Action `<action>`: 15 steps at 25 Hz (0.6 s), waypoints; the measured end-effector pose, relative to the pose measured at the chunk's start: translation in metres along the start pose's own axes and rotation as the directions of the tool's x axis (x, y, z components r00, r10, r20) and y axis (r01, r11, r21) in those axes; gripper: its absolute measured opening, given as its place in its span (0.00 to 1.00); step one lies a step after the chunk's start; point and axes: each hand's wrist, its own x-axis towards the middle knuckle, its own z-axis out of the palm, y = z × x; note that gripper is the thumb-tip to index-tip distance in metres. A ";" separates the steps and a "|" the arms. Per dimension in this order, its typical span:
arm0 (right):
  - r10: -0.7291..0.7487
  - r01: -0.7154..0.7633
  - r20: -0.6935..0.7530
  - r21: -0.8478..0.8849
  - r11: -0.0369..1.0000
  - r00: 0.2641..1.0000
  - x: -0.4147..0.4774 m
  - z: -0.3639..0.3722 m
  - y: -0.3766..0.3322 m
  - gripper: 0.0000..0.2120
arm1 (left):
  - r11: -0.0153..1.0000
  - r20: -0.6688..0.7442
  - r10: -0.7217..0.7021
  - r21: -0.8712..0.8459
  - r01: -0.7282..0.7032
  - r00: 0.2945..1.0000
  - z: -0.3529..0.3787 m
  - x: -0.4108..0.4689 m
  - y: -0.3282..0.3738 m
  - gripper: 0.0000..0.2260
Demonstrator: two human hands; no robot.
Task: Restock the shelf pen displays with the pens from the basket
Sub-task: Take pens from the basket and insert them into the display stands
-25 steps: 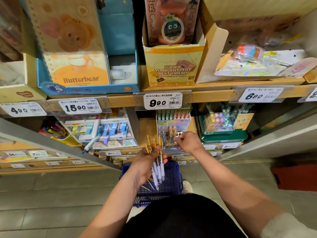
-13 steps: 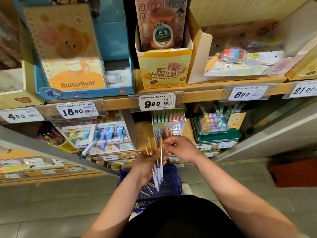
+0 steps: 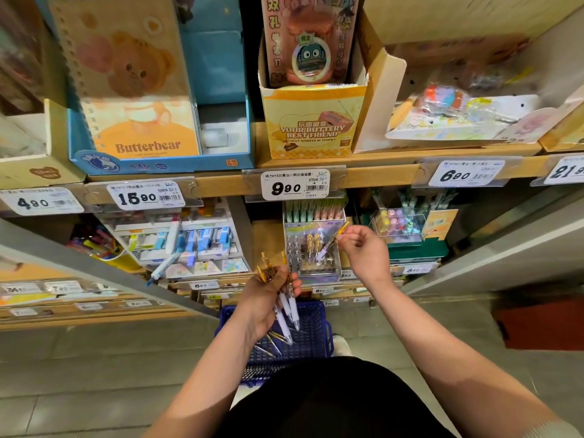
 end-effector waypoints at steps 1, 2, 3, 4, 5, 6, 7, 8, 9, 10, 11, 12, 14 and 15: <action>-0.028 0.028 0.000 -0.028 0.999 1.000 -0.002 0.004 0.003 0.05 | 1.000 0.002 -0.004 0.004 0.004 1.000 0.000 0.000 0.000 0.16; -0.048 0.048 0.008 -0.042 0.998 0.999 -0.003 0.008 0.006 0.05 | 1.000 0.001 -0.009 0.011 0.009 1.000 0.000 0.001 0.000 0.16; -0.063 0.063 0.016 -0.054 0.997 0.998 -0.005 0.013 0.009 0.05 | 1.000 -0.001 -0.013 0.017 0.013 1.000 0.000 0.002 0.001 0.16; -0.076 0.078 0.023 -0.070 0.995 0.997 -0.005 0.017 0.011 0.05 | 1.000 -0.004 -0.016 0.019 0.016 1.000 -0.001 0.002 0.002 0.16; -0.088 0.090 0.030 -0.097 0.991 0.996 -0.006 0.020 0.013 0.05 | 1.000 -0.009 -0.020 0.016 0.021 1.000 -0.001 0.002 0.003 0.16; -0.097 0.101 0.039 -0.129 0.986 0.995 -0.006 0.023 0.014 0.05 | 1.000 -0.014 -0.025 0.008 0.025 1.000 -0.002 0.002 0.003 0.16; -0.107 0.114 0.053 -0.163 0.980 0.993 -0.005 0.025 0.015 0.05 | 1.000 -0.018 -0.028 -0.002 0.028 0.999 -0.004 0.002 0.004 0.16; -0.122 0.134 0.071 -0.196 0.971 0.990 -0.005 0.026 0.016 0.06 | 0.999 -0.023 -0.032 -0.015 0.032 0.999 -0.004 0.002 0.005 0.15; -0.137 0.155 0.093 -0.228 0.961 0.986 -0.006 0.028 0.017 0.06 | 0.999 -0.028 -0.037 -0.031 0.036 0.999 -0.006 0.002 0.005 0.14; -0.150 0.175 0.114 -0.258 0.950 0.982 -0.006 0.030 0.018 0.07 | 0.998 -0.031 -0.043 -0.047 0.042 0.999 -0.007 0.003 0.006 0.13; -0.162 0.195 0.134 -0.285 0.939 0.978 -0.006 0.032 0.019 0.07 | 0.997 -0.031 -0.050 -0.061 0.048 0.998 -0.008 0.003 0.006 0.12; -0.173 0.214 0.155 -0.313 0.925 0.973 -0.006 0.034 0.019 0.06 | 0.996 -0.026 -0.055 -0.070 0.053 0.998 -0.008 0.002 0.007 0.11; -0.181 0.246 0.198 -0.379 0.892 0.963 -0.006 0.039 0.020 0.03 | 0.995 -0.006 -0.060 -0.080 0.060 0.998 -0.008 0.001 0.007 0.09; -0.179 0.256 0.216 -0.413 0.874 0.960 -0.005 0.042 0.021 0.01 | 0.995 0.001 -0.063 -0.078 0.063 0.998 -0.008 0.000 0.008 0.08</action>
